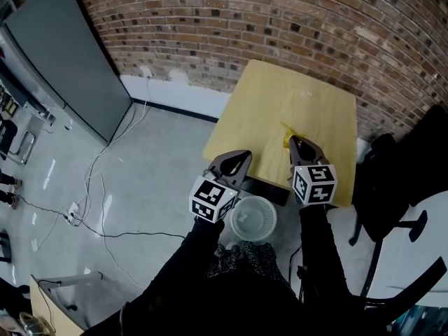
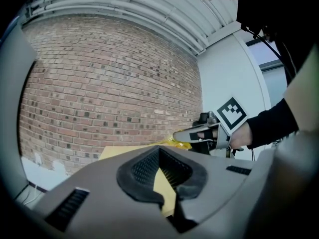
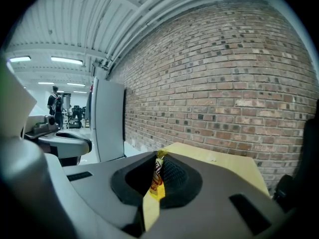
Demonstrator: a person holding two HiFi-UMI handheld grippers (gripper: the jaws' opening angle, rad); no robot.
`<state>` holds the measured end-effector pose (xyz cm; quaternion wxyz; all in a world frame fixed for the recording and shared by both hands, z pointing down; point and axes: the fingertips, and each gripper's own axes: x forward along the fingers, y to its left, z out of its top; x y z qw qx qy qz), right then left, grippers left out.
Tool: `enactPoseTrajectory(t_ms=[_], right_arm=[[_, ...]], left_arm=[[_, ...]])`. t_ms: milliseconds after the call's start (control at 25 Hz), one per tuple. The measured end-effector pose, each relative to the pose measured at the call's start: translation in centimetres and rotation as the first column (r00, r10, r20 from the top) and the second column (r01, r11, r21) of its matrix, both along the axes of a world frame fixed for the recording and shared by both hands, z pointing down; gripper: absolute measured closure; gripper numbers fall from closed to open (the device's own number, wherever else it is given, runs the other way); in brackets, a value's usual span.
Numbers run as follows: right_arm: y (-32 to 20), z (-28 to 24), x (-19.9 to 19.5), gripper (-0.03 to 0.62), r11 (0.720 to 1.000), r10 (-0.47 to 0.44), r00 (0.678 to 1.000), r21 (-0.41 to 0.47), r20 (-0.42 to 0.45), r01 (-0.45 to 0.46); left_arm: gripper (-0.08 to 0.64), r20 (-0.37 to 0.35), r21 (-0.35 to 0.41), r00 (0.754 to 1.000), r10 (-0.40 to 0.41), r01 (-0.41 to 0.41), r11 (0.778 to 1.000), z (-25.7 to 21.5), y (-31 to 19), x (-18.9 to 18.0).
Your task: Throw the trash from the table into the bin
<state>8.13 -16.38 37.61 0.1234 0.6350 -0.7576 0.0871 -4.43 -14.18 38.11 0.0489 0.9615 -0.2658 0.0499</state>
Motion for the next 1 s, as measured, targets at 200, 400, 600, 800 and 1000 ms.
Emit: enactPoseTrajectory(t_ms=[200, 400, 600, 800, 1000], right_arm=[[1.7, -0.4, -0.8, 0.578, 1.000, -0.024, 1.000, 0.007, 0.003, 0.024], [4.7, 0.9, -1.8, 0.578, 0.998, -0.057, 0.998, -0.011, 0.015, 0.057], [7.7, 1.7, -2.1, 0.580, 0.996, -0.085, 0.996, -0.028, 0.022, 0.085], [10.6, 1.9, -2.4, 0.578, 0.992, -0.124, 0.992, -0.021, 0.028, 0.124], [12.8, 2.4, -3.0, 0.578, 0.989, -0.144, 0.988, -0.029, 0.045, 0.146]], left_arm=[[0.560, 0.002, -0.001, 1.000, -0.016, 0.016, 1.000, -0.1, 1.6, -0.3], [0.560, 0.011, -0.019, 1.000, -0.025, 0.025, 1.000, 0.8, 4.0, -0.5], [0.560, 0.007, -0.017, 0.999, -0.037, 0.037, 0.999, 0.8, 6.5, -0.2], [0.560, 0.021, -0.026, 0.999, -0.045, 0.046, 0.999, 1.2, 9.2, -0.2], [0.560, 0.032, -0.032, 0.998, -0.055, 0.056, 0.998, 1.6, 11.5, -0.5]])
